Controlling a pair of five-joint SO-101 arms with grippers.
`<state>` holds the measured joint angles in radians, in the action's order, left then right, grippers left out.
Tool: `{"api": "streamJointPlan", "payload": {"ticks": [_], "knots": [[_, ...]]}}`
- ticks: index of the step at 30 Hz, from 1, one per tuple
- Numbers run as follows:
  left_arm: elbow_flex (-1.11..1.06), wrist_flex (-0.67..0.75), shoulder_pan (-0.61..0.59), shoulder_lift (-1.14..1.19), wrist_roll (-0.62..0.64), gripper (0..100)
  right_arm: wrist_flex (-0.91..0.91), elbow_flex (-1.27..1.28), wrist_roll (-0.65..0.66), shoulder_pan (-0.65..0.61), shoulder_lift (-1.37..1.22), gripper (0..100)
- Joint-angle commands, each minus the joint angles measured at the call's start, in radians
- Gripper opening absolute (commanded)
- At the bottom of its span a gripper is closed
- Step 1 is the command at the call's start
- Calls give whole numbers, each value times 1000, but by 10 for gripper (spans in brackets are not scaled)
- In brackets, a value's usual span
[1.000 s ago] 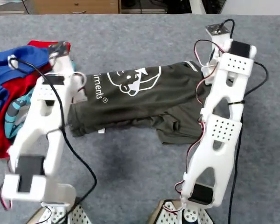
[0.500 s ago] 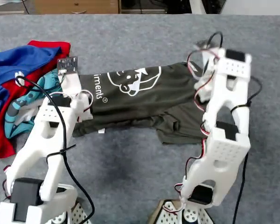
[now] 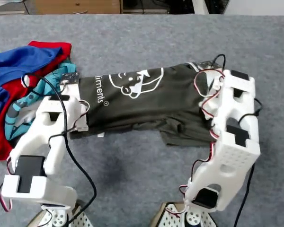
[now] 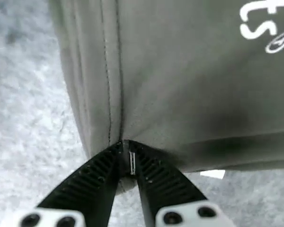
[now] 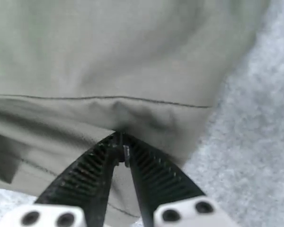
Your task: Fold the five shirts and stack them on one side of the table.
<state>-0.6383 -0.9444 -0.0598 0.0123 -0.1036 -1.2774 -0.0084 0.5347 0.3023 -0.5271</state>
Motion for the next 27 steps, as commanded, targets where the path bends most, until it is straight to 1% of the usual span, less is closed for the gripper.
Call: {"api": "streamJointPlan", "payload": {"ticks": [1,5,10,14,16,19,23,25,27], "knots": [[25,-25,-49,-5,-71,20,-11,-44,15,53,22,4],[51,-43,-37,-111,-78,20,-153,-170,9,-19,27,4],[175,-181,20,-309,-77,20,-336,-400,-23,-85,116,4],[279,-173,20,-314,-71,20,-420,-522,-26,-110,162,4],[284,-100,6,-254,-69,20,-413,-530,-32,-120,151,4],[301,11,-14,-122,-31,20,-293,-506,-74,-134,90,4],[362,146,-35,73,9,20,-152,-483,-86,-153,-45,4],[393,187,-41,179,31,20,-126,-489,-83,-153,-127,4],[428,193,-49,268,38,20,-106,-489,-83,-133,-202,4]]}}
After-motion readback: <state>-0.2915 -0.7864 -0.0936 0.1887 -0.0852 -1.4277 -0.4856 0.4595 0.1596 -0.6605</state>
